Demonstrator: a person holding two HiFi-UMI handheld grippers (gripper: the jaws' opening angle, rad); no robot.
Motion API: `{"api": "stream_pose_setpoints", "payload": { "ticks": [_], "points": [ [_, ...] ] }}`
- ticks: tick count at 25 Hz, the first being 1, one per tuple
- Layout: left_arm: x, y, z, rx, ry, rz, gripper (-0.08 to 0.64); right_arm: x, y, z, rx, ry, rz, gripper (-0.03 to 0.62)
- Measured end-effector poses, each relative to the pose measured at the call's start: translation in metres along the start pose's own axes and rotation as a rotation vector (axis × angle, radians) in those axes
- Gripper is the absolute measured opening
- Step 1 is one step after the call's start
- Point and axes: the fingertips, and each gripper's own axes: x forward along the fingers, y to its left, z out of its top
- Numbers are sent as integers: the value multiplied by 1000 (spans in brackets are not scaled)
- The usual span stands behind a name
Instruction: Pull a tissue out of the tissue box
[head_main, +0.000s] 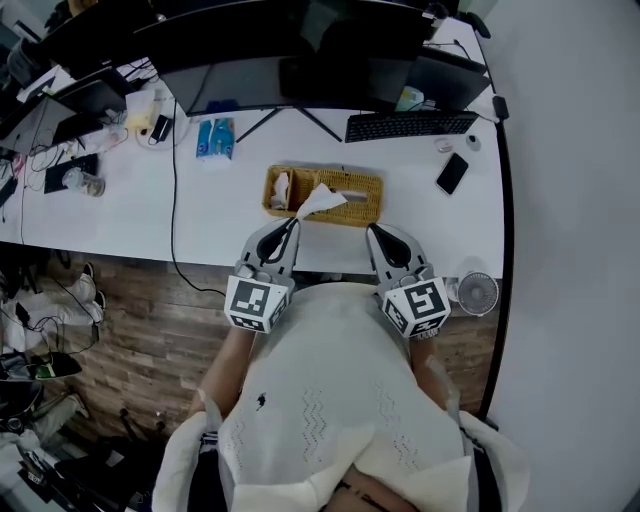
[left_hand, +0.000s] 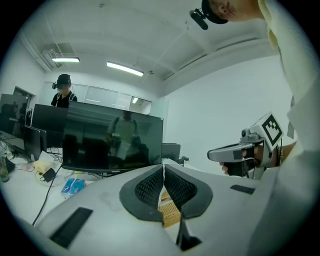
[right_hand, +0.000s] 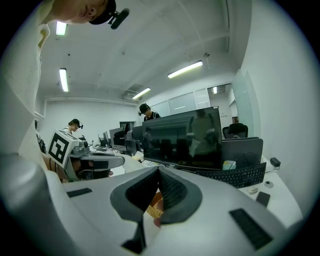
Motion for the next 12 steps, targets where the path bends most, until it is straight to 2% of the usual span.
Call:
{"api": "stream_pose_setpoints", "payload": {
  "ticks": [4,12],
  "points": [
    [-2,4,19,-27,-41,14,15,-5,-1,12,-6,-26,6,2],
    [-7,8,50,-9,-102,36,15,-13,-11,34,-14,-70,6,0]
  ]
}}
